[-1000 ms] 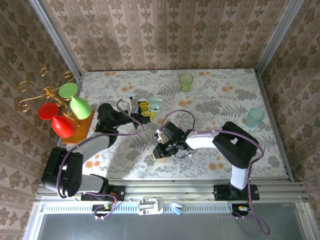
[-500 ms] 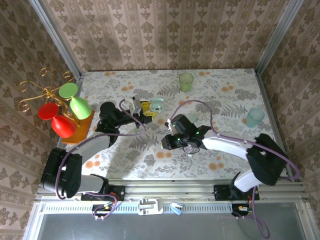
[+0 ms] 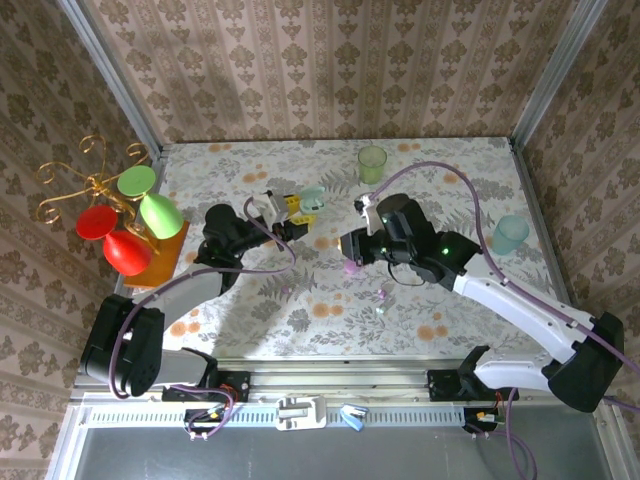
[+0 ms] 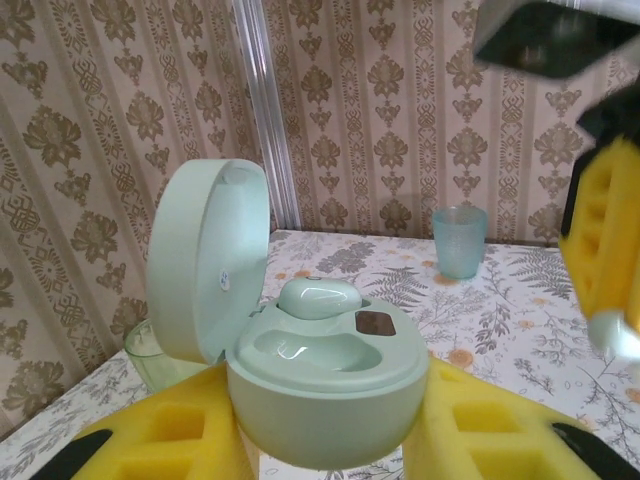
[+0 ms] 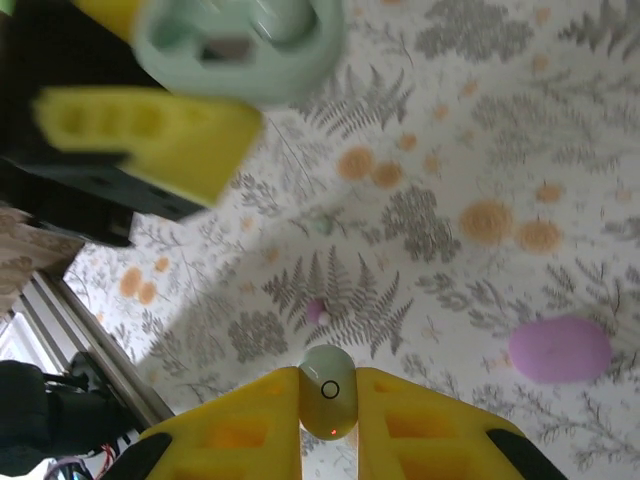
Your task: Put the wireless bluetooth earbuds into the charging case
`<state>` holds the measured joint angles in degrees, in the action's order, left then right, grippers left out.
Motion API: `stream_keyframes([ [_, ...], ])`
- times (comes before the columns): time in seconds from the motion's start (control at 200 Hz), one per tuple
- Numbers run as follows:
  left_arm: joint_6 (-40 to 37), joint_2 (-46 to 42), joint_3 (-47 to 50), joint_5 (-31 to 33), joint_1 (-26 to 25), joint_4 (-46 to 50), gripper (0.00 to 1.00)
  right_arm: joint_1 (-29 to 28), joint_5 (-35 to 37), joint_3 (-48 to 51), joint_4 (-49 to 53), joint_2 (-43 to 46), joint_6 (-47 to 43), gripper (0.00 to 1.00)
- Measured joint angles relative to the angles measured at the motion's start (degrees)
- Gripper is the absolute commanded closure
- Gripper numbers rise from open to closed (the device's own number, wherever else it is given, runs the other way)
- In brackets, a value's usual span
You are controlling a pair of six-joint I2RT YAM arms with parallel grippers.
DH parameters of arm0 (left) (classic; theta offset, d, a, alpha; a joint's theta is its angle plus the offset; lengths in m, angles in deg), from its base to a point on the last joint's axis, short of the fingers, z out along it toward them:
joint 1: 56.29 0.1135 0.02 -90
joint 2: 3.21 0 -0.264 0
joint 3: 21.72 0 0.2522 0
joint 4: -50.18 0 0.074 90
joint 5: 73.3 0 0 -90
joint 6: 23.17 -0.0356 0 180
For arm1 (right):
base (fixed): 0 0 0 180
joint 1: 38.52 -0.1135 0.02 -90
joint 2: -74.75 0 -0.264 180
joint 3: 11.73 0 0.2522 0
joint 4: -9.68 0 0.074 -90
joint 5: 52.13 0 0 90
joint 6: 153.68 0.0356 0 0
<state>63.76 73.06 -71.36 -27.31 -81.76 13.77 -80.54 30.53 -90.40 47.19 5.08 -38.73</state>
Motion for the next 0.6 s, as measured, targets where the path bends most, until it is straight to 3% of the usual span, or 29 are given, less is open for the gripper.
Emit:
stream_keyframes([
  [0.6,-1.3,0.9,0.0,1.7,0.0,-0.3,0.7,0.0,0.3,-21.5,1.4,-15.0,-9.5,0.84],
])
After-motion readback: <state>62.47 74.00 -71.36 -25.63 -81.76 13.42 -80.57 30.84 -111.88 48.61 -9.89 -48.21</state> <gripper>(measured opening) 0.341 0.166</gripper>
